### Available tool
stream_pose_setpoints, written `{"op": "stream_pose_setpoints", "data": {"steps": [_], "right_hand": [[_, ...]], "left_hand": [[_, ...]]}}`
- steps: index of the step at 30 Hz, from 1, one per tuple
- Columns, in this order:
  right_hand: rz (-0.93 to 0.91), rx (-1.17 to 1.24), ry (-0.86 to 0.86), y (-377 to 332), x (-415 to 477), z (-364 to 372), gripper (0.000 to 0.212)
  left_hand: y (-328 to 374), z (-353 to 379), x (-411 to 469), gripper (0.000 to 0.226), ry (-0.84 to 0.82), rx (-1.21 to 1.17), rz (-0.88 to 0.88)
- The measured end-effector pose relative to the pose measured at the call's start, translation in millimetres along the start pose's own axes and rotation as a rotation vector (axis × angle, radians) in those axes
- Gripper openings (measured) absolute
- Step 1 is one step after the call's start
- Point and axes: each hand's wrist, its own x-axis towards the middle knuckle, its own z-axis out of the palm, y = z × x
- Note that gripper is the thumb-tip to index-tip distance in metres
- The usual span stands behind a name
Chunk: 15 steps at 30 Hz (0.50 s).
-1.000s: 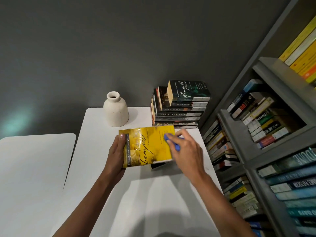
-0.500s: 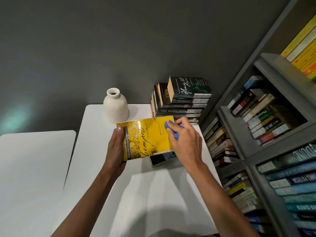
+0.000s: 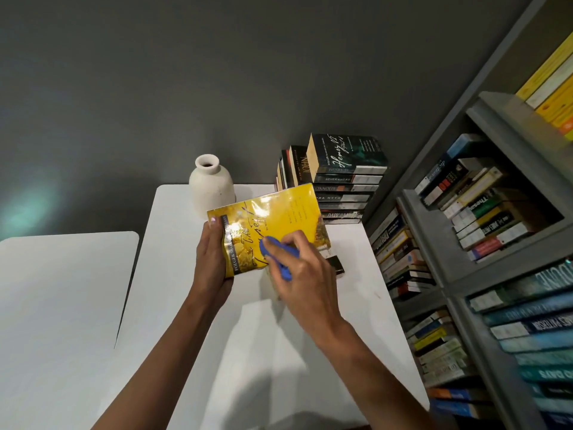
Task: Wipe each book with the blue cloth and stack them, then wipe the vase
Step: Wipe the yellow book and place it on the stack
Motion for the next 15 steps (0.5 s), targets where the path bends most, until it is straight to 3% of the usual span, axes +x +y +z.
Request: {"op": "stream_pose_setpoints", "data": {"steps": [2, 7, 12, 15], "right_hand": [[-0.012, 0.015, -0.012, 10.8, -2.5, -5.4, 0.028], [0.153, -0.001, 0.136, 37.2, 12.4, -18.2, 0.026], [-0.039, 0.066, 0.013, -6.3, -0.3, 1.6, 0.028], [0.039, 0.088, 0.056, 20.6, 8.6, -9.0, 0.027]], "left_hand": [[2.1, -2.4, 0.2, 0.047, -0.001, 0.006, 0.013], [7.9, -5.3, 3.5, 0.045, -0.002, 0.016, 0.067], [8.4, 5.1, 3.9, 0.033, 0.004, -0.012, 0.059], [8.6, 1.9, 6.8, 0.033, 0.017, 0.026, 0.072]]}}
